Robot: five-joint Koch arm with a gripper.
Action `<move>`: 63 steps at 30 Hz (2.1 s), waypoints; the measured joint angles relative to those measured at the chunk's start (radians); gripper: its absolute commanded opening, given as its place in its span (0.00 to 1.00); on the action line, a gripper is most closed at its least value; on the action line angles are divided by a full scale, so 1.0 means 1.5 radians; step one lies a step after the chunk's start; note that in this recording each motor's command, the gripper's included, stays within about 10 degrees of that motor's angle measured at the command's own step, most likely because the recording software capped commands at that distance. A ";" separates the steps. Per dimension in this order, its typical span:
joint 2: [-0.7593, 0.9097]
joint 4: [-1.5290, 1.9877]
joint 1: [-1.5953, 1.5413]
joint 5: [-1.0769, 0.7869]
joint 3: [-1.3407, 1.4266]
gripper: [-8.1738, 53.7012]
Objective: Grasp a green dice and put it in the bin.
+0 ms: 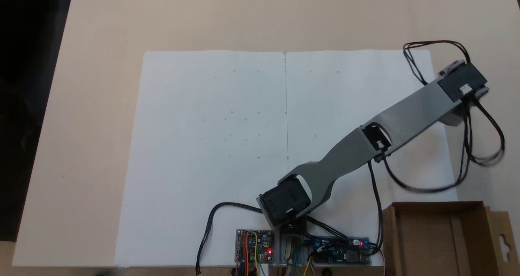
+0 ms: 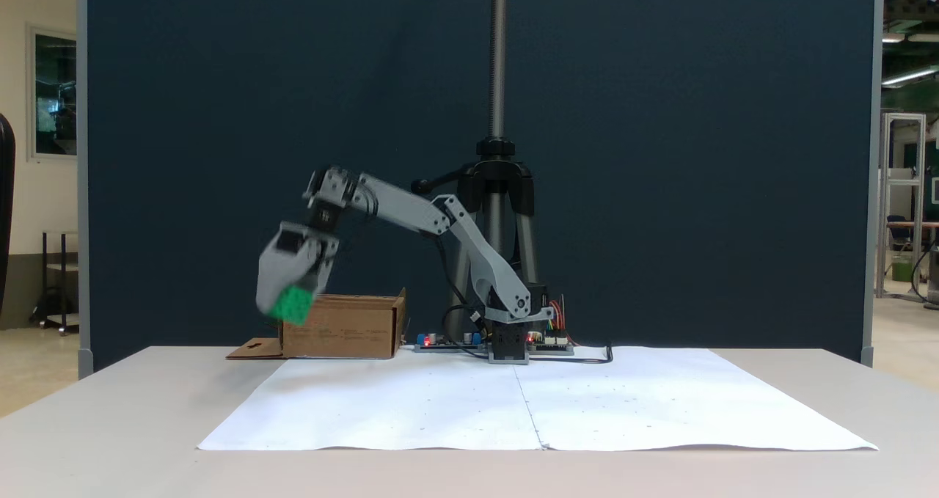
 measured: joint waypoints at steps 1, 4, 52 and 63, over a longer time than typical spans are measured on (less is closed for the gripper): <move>0.042 0.030 0.059 0.000 0.001 0.32; 0.092 0.067 0.122 0.000 0.001 0.32; 0.020 0.175 0.478 0.000 -0.016 0.65; 0.022 0.175 0.480 0.000 -0.002 0.87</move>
